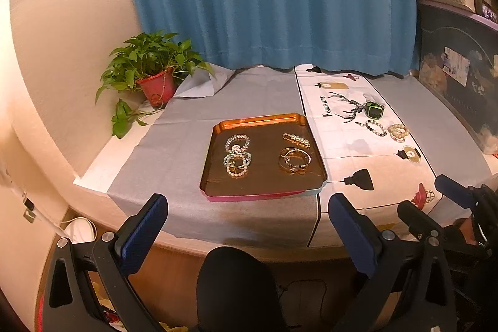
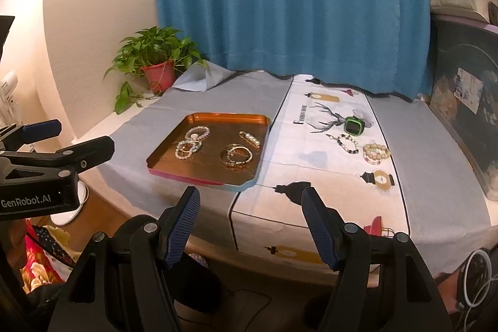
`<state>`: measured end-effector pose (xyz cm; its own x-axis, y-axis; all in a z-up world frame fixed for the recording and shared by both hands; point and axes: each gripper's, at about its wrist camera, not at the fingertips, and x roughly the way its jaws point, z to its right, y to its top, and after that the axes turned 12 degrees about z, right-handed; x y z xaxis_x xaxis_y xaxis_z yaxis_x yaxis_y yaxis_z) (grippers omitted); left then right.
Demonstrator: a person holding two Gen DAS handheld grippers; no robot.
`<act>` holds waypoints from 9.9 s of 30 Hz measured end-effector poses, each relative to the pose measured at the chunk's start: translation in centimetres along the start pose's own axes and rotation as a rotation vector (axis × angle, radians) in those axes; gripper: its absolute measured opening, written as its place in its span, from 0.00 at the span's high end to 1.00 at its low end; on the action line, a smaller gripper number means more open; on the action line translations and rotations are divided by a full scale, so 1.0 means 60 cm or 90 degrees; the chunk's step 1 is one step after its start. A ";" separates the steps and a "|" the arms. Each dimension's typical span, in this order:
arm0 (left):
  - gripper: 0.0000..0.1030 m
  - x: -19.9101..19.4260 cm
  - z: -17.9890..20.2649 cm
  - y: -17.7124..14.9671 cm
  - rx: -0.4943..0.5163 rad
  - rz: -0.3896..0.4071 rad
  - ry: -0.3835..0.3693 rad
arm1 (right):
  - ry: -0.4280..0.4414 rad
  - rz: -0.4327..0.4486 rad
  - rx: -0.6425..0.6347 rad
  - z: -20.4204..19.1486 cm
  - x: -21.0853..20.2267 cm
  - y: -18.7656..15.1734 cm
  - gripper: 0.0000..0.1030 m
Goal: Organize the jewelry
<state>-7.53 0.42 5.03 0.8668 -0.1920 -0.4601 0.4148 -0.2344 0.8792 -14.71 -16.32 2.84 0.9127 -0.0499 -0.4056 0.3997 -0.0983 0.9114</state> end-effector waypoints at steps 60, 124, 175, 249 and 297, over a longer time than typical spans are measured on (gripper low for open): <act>0.96 0.626 0.487 0.079 0.108 -0.259 -0.246 | -0.148 -0.163 0.015 0.559 0.467 -0.037 0.88; 0.96 0.007 0.053 -0.016 -0.051 -0.102 -0.266 | 0.022 -0.074 -0.069 0.062 -0.059 -0.038 0.88; 0.96 0.384 -0.081 0.074 -0.076 -0.091 -0.190 | 0.103 -0.089 -0.105 -0.052 0.400 0.093 0.88; 0.05 -0.013 -0.035 -0.021 -0.009 -0.010 -0.022 | 0.038 -0.021 -0.059 -0.049 0.000 0.015 0.32; 0.03 0.742 0.594 0.124 0.155 -0.223 -0.212 | -0.230 -0.174 0.092 0.646 0.416 -0.065 0.26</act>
<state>24.28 -43.81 -13.28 0.5371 -0.3445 -0.7700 0.5529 -0.5456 0.6298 3.18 -55.74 -13.55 0.6773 -0.3428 -0.6510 0.5817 -0.2923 0.7591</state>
